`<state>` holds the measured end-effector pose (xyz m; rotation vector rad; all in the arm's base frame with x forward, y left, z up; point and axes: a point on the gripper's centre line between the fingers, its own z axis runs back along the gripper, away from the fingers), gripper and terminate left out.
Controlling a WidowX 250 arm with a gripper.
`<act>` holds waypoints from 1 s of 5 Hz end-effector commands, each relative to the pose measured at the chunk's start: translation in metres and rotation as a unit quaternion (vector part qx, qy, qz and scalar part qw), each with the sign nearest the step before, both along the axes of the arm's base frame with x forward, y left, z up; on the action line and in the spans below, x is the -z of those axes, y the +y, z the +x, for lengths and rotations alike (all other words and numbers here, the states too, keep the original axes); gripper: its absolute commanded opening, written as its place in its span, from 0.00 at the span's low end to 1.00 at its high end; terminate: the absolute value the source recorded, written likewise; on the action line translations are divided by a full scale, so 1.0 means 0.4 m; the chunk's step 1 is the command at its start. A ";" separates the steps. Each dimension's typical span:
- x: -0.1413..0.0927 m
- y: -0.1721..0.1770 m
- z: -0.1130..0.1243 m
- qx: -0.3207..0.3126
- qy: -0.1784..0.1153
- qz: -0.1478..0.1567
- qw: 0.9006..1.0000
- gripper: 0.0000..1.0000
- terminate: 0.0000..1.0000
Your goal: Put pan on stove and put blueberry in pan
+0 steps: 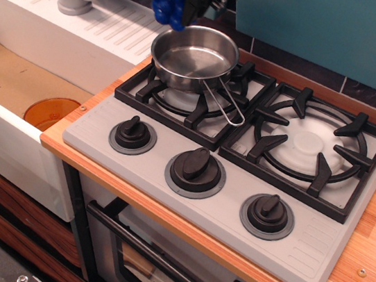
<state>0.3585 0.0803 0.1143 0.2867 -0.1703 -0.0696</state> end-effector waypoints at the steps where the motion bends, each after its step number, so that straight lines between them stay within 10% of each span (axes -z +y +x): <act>1: -0.027 -0.029 0.039 0.016 -0.029 -0.009 0.999 1.00 0.00; 4: -0.085 -0.054 0.018 0.014 -0.021 0.002 1.000 1.00 0.00; 5: -0.114 -0.082 0.006 0.012 -0.009 -0.050 0.999 1.00 0.00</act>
